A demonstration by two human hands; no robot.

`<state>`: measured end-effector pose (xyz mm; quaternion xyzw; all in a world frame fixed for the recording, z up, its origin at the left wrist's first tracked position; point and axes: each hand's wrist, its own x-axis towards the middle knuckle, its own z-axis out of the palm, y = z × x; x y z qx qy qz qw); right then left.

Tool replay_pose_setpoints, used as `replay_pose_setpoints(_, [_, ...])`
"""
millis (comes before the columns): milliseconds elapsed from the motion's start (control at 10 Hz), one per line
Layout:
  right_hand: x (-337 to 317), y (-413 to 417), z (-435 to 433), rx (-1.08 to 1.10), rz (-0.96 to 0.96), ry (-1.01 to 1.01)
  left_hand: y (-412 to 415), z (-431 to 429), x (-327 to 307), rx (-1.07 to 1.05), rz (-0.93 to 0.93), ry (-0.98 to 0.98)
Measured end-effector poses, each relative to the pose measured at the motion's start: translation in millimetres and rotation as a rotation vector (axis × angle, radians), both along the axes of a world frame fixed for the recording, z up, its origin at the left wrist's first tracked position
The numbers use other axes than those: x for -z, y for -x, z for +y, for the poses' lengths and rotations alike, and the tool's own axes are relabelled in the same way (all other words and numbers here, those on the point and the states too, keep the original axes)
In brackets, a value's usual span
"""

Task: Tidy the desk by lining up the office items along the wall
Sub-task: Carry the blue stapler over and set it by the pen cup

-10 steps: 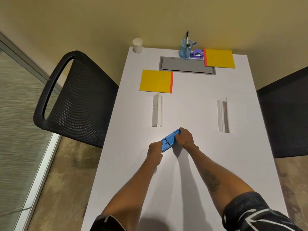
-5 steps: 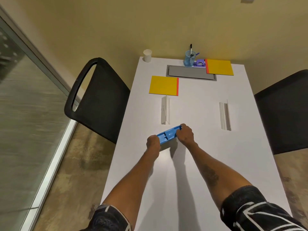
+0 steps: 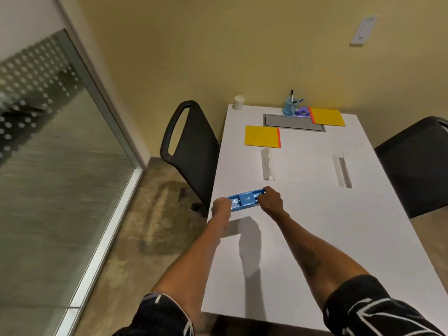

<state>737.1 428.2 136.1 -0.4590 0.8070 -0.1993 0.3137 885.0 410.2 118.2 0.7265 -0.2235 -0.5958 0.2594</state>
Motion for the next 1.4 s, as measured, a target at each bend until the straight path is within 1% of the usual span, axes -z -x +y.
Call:
replay_pose_setpoints(100, [-9,-47,16,0.004,-0.005,0.021,-58,22,-12,0.075,0.027,0.105])
replay_pose_setpoints(200, [-16,-94,25,0.007,-0.003,0.054,-96,31,-22,0.104,-0.02,0.172])
replay_pose_setpoints(300, [-25,-136,31,0.03,0.006,0.09,-137,36,-28,-0.021,-0.047,0.174])
replay_pose_setpoints(400, [-35,-165,29,0.051,0.01,0.129,-160,36,-37,-0.013,-0.027,0.202])
replay_pose_setpoints(500, [-42,-177,17,0.078,0.026,0.153,-170,26,-44,0.019,-0.003,0.222])
replay_pose_setpoints(600, [-48,-179,3,0.115,0.046,0.176,-172,10,-48,0.104,0.039,0.264])
replay_pose_setpoints(800, [-55,-164,-31,0.208,0.082,0.2,-152,-31,-65,0.154,0.04,0.328])
replay_pose_setpoints(900, [-55,-153,-57,0.257,0.091,0.212,-147,-62,-74,0.23,0.048,0.378])
replay_pose_setpoints(1100, [-60,-126,-123,0.354,0.087,0.252,-126,-145,-84,0.355,0.059,0.338])
replay_pose_setpoints(1200, [-61,-117,-152,0.412,0.083,0.24,-113,-184,-82,0.42,0.069,0.308])
replay_pose_setpoints(1300, [-60,-107,-181,0.465,0.037,0.251,-101,-216,-85,0.484,0.04,0.311])
replay_pose_setpoints(1400, [-57,-98,-203,0.481,0.042,0.265,-89,-248,-81,0.529,-0.012,0.312])
